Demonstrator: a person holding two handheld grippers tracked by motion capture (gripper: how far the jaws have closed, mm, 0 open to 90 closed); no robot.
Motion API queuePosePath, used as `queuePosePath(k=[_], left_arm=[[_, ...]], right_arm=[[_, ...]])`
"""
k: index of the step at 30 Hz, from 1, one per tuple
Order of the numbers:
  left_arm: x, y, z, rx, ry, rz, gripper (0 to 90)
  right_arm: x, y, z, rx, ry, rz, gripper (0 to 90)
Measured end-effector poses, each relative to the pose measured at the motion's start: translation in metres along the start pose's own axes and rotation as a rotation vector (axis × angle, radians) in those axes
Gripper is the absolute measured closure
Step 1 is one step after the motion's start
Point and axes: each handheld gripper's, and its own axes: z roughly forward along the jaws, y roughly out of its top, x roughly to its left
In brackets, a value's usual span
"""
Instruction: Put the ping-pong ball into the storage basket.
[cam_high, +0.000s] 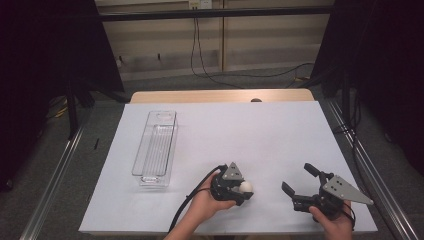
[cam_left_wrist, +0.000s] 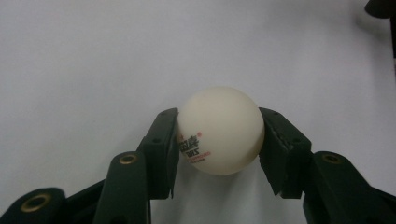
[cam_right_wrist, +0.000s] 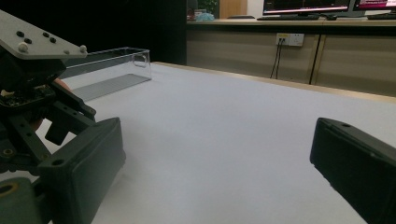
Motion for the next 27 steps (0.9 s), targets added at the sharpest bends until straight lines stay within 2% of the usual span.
queuePosePath(k=[2,4,6,7,11,14,15,17,21,22,23,24,25,27], left_arm=[[0.0,0.0,-0.002,0.002,-0.003,-0.013,51.1],[-0.001,-0.001,-0.002,-0.018,-0.012,-0.028,51.0],[0.0,0.0,-0.004,-0.018,-0.013,-0.023,51.1],[-0.001,-0.001,-0.004,-0.038,-0.022,-0.031,51.1],[0.0,0.0,-0.007,-0.016,-0.014,-0.023,51.1],[0.001,-0.001,-0.009,-0.032,-0.007,-0.036,51.1],[0.002,-0.001,-0.01,-0.032,-0.017,-0.038,51.1],[0.003,-0.001,-0.014,-0.014,-0.007,-0.045,51.1],[0.004,-0.002,-0.014,-0.042,-0.008,-0.052,51.1],[0.005,-0.002,-0.017,-0.019,-0.006,-0.049,51.1],[0.004,-0.002,-0.018,-0.021,0.026,-0.058,51.1],[0.004,-0.002,-0.018,-0.021,0.026,-0.058,51.1],[0.006,-0.003,-0.019,-0.028,0.001,-0.062,51.1],[0.006,-0.003,-0.019,-0.038,-0.003,-0.066,51.1]], right_arm=[[0.0,0.0,0.0,0.003,0.004,0.002,2.5],[0.0,0.0,0.0,0.004,0.001,0.002,2.5],[0.0,0.0,0.0,0.002,0.004,0.001,2.5],[0.0,0.0,0.0,0.002,-0.001,0.001,2.5],[0.0,0.0,0.0,0.001,0.002,0.002,2.5],[0.0,0.0,0.0,0.0,0.0,0.0,2.5],[0.0,0.0,0.0,0.004,0.003,0.002,2.5],[0.0,0.0,0.0,0.004,0.003,0.0,2.5],[0.001,0.0,0.001,0.0,-0.006,0.005,2.5],[0.001,0.0,0.0,0.002,-0.004,0.006,2.5],[0.001,0.0,0.0,0.003,-0.001,0.002,2.5],[0.001,0.0,0.0,0.002,-0.004,0.001,2.5],[0.001,0.0,0.0,0.003,-0.003,0.002,2.5],[0.001,0.0,0.0,0.001,-0.005,0.007,2.5]])
